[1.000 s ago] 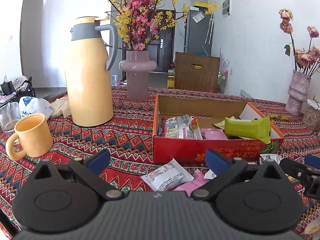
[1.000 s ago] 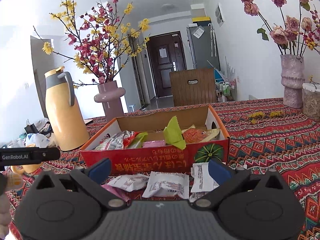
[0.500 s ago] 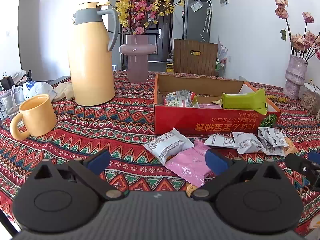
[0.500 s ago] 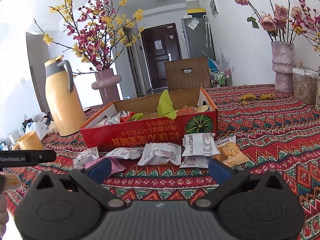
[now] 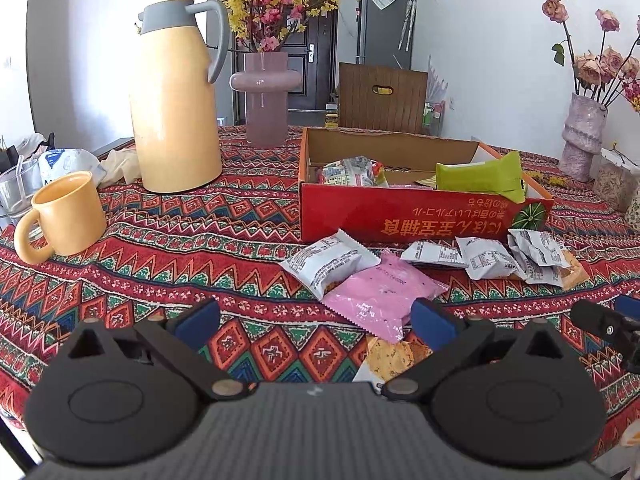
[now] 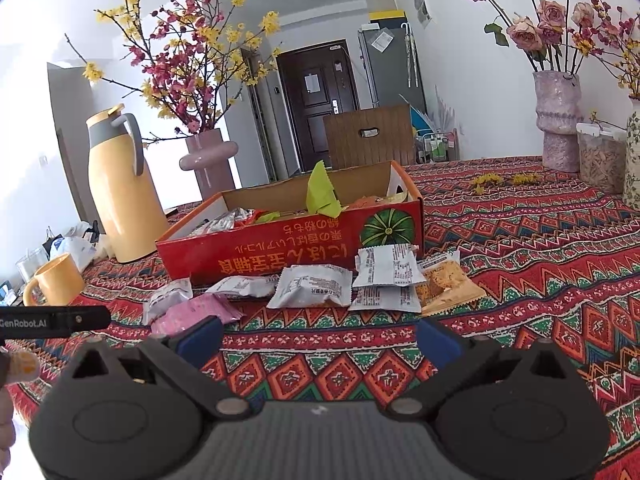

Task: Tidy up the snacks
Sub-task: 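Lower the left gripper onto the oat crisp packet and close it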

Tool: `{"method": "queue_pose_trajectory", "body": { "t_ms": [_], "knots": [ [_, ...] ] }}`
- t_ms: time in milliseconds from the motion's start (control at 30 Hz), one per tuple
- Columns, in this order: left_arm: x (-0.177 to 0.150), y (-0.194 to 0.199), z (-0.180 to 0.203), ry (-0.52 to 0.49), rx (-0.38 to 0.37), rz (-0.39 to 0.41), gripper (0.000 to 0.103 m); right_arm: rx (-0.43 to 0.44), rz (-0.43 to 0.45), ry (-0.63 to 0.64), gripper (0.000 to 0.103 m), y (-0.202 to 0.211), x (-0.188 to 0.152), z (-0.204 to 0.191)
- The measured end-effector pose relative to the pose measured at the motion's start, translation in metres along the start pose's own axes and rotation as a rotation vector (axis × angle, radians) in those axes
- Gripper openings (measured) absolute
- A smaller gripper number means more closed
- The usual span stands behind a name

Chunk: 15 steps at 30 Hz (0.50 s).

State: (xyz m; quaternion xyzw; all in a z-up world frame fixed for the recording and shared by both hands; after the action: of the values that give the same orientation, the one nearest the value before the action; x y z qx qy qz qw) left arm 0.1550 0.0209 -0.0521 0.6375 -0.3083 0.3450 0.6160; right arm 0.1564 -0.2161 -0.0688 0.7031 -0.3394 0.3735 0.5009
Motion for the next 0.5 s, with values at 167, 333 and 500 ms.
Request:
{"method": "queue_pose_trajectory", "body": {
  "t_ms": [167,333,500],
  "knots": [
    [-0.01,-0.007,0.009,-0.018,-0.033,-0.044,0.103,-0.007,-0.007,0.002,0.103,0.001,-0.006,0.004],
    [-0.022,-0.016,0.026,-0.057,-0.062,-0.089,0.103,-0.012,-0.028,-0.018,0.103,-0.006,-0.014,0.015],
    [-0.032,-0.025,0.04,-0.096,-0.07,-0.121,0.103,-0.004,-0.032,-0.027,0.103,-0.007,-0.016,0.019]
  ]
}}
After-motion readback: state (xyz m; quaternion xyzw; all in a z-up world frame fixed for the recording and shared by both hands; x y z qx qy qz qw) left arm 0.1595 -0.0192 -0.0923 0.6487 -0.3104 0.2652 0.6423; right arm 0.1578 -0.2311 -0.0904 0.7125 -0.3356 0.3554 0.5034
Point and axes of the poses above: each gripper's, at about its wrist camera, not at the fingertips, and y roughly against the way its jaws point, z to its right, x to its top, the point moved 10 cm from there along -y, roughly the way its jaws point, and after that the axes turned 2 degrees about x, right-handed, at the moved point
